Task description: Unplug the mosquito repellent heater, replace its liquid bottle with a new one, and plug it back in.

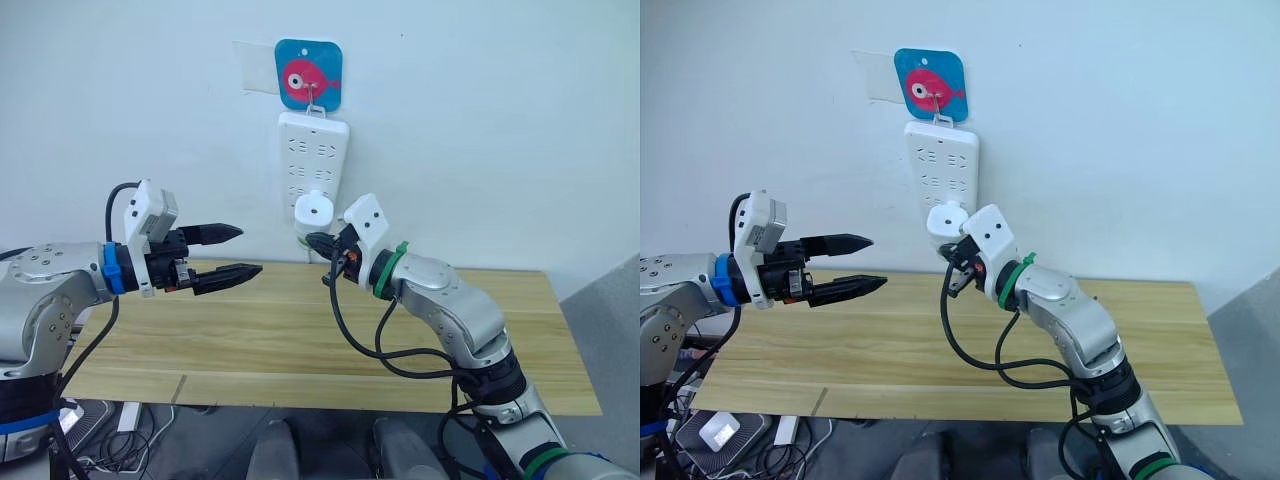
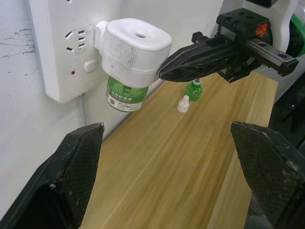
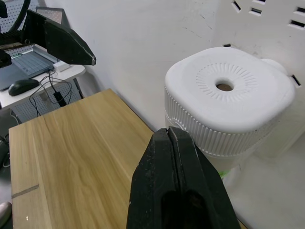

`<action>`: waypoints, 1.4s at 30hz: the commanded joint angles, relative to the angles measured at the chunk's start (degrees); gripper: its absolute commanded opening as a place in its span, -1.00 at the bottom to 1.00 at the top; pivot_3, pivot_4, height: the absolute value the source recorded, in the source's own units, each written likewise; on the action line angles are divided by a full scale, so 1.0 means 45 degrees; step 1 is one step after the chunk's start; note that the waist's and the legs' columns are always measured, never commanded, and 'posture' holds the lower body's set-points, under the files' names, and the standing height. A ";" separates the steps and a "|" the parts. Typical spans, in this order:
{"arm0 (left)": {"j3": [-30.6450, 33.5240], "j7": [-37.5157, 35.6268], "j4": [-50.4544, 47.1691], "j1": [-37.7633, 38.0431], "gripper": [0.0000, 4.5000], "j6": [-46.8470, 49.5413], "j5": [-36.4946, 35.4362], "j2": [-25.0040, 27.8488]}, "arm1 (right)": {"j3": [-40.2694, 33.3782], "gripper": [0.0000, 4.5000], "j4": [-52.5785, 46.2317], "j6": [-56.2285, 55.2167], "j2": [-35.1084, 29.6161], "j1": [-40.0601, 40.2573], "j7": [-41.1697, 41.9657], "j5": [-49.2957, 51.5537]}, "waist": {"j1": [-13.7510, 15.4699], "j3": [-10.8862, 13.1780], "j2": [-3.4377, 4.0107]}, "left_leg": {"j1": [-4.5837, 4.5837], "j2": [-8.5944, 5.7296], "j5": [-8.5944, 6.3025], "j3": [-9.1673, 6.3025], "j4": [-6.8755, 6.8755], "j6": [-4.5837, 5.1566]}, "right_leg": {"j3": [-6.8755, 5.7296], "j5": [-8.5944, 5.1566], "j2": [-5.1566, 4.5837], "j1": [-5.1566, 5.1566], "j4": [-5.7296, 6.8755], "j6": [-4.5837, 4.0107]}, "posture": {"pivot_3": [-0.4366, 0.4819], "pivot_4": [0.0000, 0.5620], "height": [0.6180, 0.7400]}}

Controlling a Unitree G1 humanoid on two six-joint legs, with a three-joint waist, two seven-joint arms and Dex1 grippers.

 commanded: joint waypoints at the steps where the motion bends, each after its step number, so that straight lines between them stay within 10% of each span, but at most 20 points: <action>1: 0.0033 -0.0082 -0.0062 -0.0261 1.00 -0.0317 -0.0106 0.0104 | -0.0756 -1.00 -0.0500 -0.0133 -0.0079 -0.0069 -0.0787 -0.0472 | -0.0001 0.0000 0.0000 | 0.0000 0.0000 0.0000 -0.0001 0.0001 0.0000 | -0.0001 0.0000 0.0000 0.0001 0.0003 0.0000 | -0.09 -0.50 1.00; 16: -0.0345 -0.0132 0.0304 -0.0532 1.00 -0.0643 -0.0049 0.0060 | -0.1162 -1.00 -0.0411 0.0057 -0.0105 -0.0183 -0.1376 -0.0196 | 0.0043 -0.0001 -0.0002 | 0.0006 -0.0003 0.0016 -0.0016 0.0030 -0.0013 | -0.0024 0.0026 -0.0001 0.0013 0.0040 -0.0032 | -0.12 -0.50 1.00; 30: -0.0044 0.0280 0.0815 -0.0111 1.00 -0.0752 0.0324 0.0189 | -0.1706 -1.00 -0.2112 0.0843 -0.3150 0.0729 0.3398 0.2940 | -0.0002 -0.0003 -0.0005 | 0.0003 0.0007 0.0004 -0.0009 -0.0007 -0.0008 | -0.0003 0.0002 0.0021 -0.0002 -0.0010 -0.0060 | -0.09 -0.54 1.00; 42: 0.0764 0.0603 0.5008 0.0193 1.00 -0.3289 0.2699 0.1449 | -0.6728 0.72 -0.0278 -0.1063 -0.8759 0.3265 0.7565 0.3936 | 0.0018 -0.0011 -0.0017 | 0.0006 -0.0001 0.0003 -0.0001 0.0002 -0.0007 | -0.0003 0.0000 0.0016 0.0004 -0.0011 -0.0060 | -0.15 -0.60 1.00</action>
